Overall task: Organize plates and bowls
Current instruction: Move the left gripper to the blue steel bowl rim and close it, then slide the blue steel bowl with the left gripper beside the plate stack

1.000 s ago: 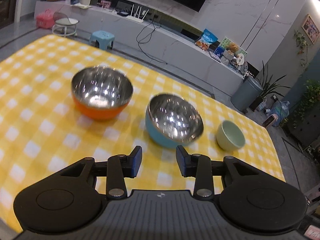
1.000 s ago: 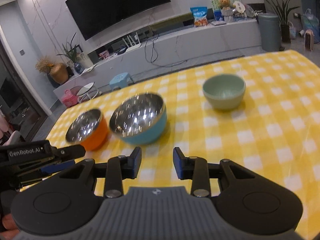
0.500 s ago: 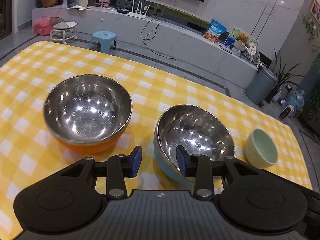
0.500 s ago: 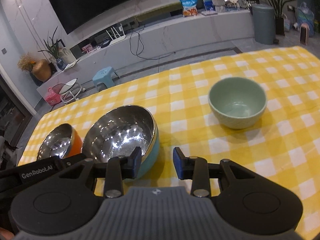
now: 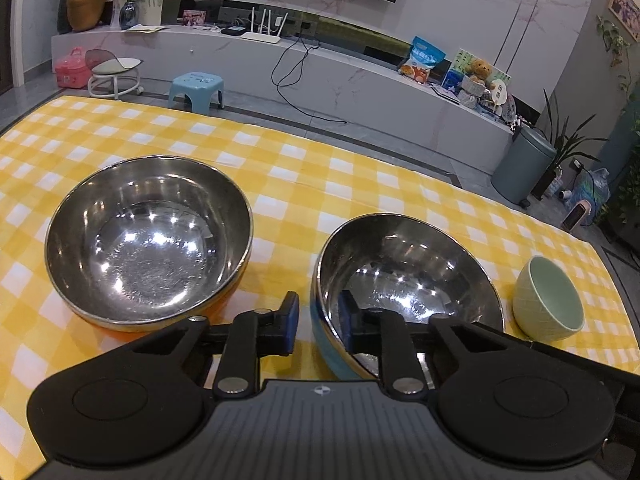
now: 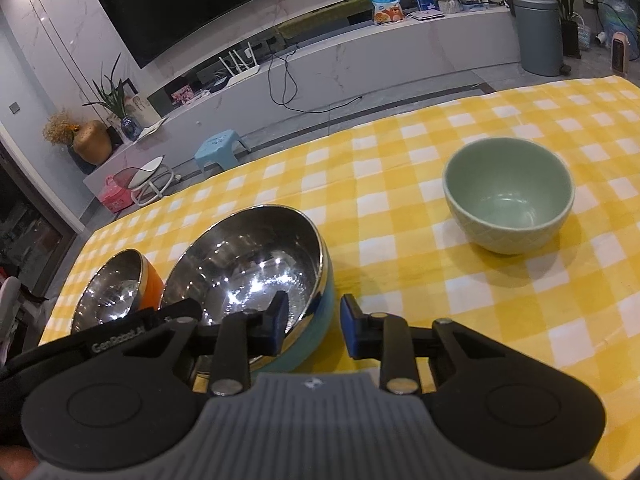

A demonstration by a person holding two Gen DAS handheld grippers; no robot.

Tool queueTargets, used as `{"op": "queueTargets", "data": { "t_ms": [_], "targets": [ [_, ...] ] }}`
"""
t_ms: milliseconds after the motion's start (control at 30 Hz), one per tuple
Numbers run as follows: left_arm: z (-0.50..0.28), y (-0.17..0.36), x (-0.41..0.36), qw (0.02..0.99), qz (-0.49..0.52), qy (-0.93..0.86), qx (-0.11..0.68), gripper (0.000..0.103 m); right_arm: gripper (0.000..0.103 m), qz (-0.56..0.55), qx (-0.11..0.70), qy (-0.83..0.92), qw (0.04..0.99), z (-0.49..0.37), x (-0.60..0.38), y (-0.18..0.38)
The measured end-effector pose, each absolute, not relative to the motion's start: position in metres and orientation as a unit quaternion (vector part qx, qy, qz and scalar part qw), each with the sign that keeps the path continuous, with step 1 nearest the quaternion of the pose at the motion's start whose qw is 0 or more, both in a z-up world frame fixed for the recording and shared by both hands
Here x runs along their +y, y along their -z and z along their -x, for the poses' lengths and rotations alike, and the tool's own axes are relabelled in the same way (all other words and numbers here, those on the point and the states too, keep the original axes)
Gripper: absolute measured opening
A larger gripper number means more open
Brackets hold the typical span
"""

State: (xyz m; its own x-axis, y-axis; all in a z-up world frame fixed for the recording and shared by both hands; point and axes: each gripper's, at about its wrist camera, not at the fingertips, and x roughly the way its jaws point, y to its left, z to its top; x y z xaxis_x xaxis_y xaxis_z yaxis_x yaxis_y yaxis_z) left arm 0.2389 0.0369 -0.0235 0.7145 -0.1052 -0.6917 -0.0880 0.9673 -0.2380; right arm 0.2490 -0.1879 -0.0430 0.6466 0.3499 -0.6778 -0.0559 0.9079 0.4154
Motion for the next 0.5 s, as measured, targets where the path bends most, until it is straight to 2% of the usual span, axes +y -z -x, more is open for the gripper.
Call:
{"op": "queueTargets", "data": {
  "t_ms": [67,233,500],
  "targets": [
    [-0.239,0.022,0.034,0.918,0.120,0.005,0.378,0.016,0.020,-0.188,0.403,-0.120,0.888,-0.249,-0.189,0.044],
    [-0.236,0.019,0.026,0.920,0.094,0.002,0.380,0.015,0.016,-0.189,0.401,-0.116,0.888,-0.247,-0.189,0.043],
    [-0.217,-0.002,0.027,0.917,0.111,-0.005,0.384,0.014,0.012,-0.203,0.401,-0.117,0.885,-0.236,-0.198,0.026]
  ]
}}
